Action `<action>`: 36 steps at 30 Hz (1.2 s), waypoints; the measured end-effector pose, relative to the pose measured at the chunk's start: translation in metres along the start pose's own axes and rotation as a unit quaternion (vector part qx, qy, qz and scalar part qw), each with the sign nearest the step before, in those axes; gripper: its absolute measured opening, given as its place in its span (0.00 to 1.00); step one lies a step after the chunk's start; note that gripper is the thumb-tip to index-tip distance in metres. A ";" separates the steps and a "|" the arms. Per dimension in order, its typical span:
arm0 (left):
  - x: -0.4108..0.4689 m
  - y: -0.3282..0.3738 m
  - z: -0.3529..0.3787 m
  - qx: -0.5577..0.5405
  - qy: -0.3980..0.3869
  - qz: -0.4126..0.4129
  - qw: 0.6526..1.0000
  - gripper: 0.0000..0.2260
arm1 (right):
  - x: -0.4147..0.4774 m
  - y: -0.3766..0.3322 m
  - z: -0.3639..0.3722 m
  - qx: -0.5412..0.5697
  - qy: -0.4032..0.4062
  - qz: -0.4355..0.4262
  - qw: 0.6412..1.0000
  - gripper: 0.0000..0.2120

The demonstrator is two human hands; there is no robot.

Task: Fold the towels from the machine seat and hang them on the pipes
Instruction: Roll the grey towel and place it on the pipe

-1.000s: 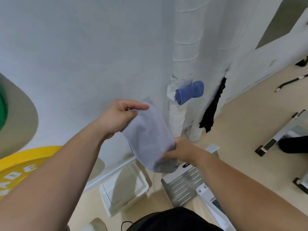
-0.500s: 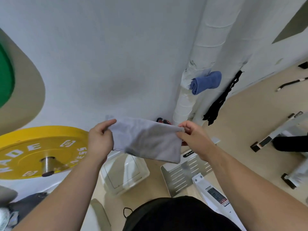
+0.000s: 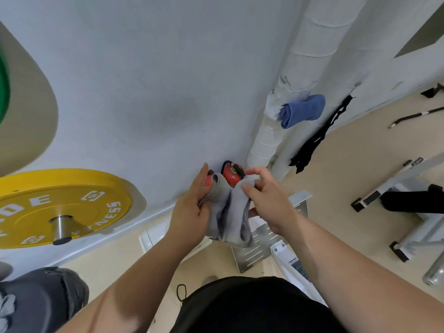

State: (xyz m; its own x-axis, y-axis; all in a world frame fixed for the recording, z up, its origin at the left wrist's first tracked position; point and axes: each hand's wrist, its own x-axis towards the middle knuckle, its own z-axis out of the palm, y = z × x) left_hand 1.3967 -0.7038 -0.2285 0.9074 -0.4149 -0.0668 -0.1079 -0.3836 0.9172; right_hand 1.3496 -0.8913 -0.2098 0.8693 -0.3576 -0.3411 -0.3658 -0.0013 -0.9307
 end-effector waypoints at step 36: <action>0.040 0.059 0.007 -0.178 -0.285 -0.050 0.940 0.32 | -0.025 -0.017 -0.091 -0.013 -0.156 -0.093 0.983 0.13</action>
State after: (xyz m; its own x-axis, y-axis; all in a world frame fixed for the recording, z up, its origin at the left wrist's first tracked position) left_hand 1.4236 -0.7492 -0.1801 0.5288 -0.8060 -0.2659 0.2012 -0.1853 0.9619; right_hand 1.3036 -0.9671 -0.1738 0.9803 -0.0439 -0.1923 -0.1950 -0.0659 -0.9786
